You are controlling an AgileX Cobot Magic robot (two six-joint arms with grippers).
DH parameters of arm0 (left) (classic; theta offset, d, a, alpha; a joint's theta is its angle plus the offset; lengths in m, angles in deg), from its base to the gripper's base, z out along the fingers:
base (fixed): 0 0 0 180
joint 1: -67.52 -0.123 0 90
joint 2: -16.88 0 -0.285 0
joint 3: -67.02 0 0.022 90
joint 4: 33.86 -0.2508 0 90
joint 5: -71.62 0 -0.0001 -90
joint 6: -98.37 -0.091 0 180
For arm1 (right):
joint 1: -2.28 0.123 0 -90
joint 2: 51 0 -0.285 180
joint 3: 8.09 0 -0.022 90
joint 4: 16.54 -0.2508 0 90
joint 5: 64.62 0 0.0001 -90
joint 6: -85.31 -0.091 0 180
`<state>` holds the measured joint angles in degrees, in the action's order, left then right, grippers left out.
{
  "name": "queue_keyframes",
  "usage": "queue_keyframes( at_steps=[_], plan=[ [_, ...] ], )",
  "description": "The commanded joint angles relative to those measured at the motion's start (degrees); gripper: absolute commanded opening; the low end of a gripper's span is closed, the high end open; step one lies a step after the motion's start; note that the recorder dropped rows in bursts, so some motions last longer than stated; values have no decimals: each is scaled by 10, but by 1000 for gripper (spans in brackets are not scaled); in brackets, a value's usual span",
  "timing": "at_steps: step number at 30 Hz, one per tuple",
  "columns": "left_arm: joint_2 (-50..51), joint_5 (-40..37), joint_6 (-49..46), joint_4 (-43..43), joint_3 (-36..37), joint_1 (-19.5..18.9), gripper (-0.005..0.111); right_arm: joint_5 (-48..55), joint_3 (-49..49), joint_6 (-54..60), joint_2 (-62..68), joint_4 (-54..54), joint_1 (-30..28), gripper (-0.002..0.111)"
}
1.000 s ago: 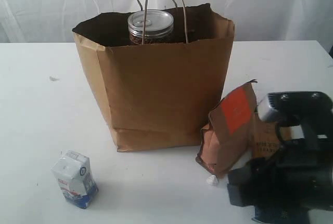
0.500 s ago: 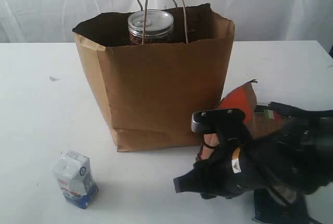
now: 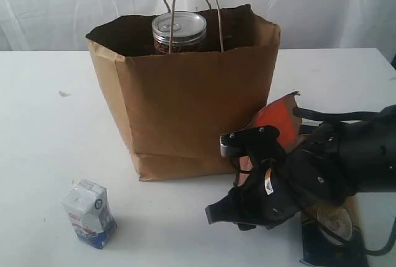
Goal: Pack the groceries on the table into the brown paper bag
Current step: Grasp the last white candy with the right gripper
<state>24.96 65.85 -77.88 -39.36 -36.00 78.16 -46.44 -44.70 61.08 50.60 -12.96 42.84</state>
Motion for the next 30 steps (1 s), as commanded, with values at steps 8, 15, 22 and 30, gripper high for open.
queue_keyframes(
  at_steps=[8, 15, 22, 30],
  plan=[
    [-3, 2, 1, 0, 2, -2, 0, 35, 1, -1, -1, 15, -6, 42],
    [-3, 2, 1, 0, 2, -2, 0, 49, 1, -1, -17, 23, -6, 42],
    [-3, 2, 1, 0, 2, -2, 0, 80, 1, -1, -22, 38, -6, 42],
    [-3, 2, 1, 0, 2, -2, 0, 72, 1, -34, -22, 98, -6, 42]
  ],
)
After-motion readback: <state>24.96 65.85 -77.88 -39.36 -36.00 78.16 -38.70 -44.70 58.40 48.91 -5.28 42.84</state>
